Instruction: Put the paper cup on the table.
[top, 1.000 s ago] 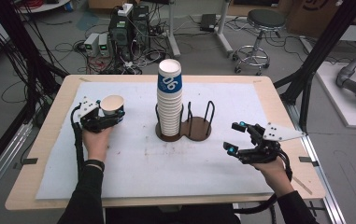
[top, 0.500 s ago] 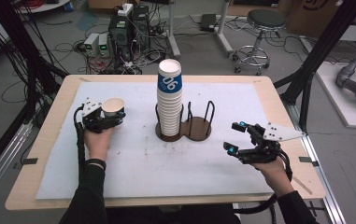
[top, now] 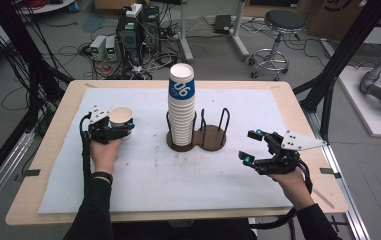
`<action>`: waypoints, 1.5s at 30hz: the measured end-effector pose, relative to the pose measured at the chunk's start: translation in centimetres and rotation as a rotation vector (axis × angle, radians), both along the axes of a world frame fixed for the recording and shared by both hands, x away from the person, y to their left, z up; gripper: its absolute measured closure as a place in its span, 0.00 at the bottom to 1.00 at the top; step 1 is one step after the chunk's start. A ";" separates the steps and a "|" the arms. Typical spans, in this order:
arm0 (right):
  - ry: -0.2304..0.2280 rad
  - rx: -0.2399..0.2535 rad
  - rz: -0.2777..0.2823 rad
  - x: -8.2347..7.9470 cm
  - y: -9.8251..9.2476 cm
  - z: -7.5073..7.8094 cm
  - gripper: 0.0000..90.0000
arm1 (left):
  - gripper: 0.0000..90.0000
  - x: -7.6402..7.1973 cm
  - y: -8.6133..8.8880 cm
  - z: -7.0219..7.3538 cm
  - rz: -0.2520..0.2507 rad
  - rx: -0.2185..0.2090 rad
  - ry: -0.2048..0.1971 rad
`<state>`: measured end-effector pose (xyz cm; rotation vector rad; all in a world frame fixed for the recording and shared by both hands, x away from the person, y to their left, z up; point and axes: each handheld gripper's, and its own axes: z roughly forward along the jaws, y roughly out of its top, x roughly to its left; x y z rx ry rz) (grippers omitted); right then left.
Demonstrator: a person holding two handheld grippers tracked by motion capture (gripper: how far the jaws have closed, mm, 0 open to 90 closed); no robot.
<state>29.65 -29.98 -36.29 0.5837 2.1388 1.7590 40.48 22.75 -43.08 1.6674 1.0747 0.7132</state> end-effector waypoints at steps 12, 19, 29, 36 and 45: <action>-0.012 0.005 0.004 0.1 0.2 0.2 0.24 | 0.20 -1.0 0.1 -0.7 0.012 -0.003 0.006; -0.013 0.001 0.006 0.1 0.4 0.2 0.24 | 0.17 -1.0 0.1 -0.7 0.006 -0.007 0.001; -0.006 0.004 0.014 0.1 0.4 0.2 0.24 | 0.08 -1.7 0.1 0.0 0.049 0.044 0.018; -0.006 0.005 0.014 0.2 0.3 0.2 0.24 | 0.08 -3.2 1.0 1.0 0.074 0.045 0.019; 0.009 0.001 -0.003 0.4 0.0 -0.2 0.24 | 0.08 -5.9 0.8 3.2 -0.002 0.014 -0.024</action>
